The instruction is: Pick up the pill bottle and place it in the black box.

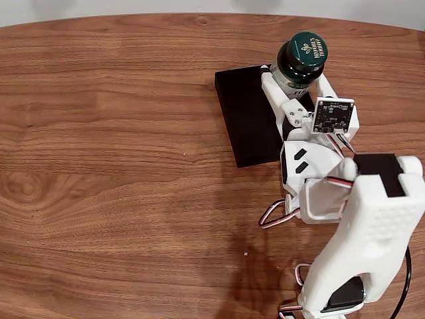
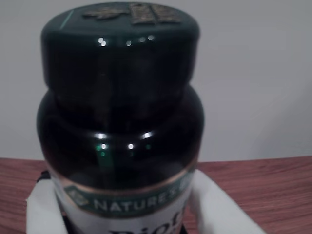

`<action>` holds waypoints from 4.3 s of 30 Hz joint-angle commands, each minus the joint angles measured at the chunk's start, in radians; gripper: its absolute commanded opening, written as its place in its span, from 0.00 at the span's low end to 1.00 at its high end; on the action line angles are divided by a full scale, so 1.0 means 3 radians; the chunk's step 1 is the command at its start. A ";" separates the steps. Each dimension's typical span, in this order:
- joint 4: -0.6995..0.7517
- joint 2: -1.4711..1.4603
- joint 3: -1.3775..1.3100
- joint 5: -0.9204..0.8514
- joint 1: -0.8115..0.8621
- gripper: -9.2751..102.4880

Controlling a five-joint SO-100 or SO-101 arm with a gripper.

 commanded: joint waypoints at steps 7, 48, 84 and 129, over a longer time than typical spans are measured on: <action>-0.0107 -0.0312 -0.0358 0.0077 -0.0256 0.23; 0.0675 -0.1289 -0.1401 0.0251 -0.0143 0.27; 0.0685 -0.0317 -0.0414 0.0297 -0.0225 0.44; 0.5067 0.4730 0.0926 0.0092 -0.0097 0.42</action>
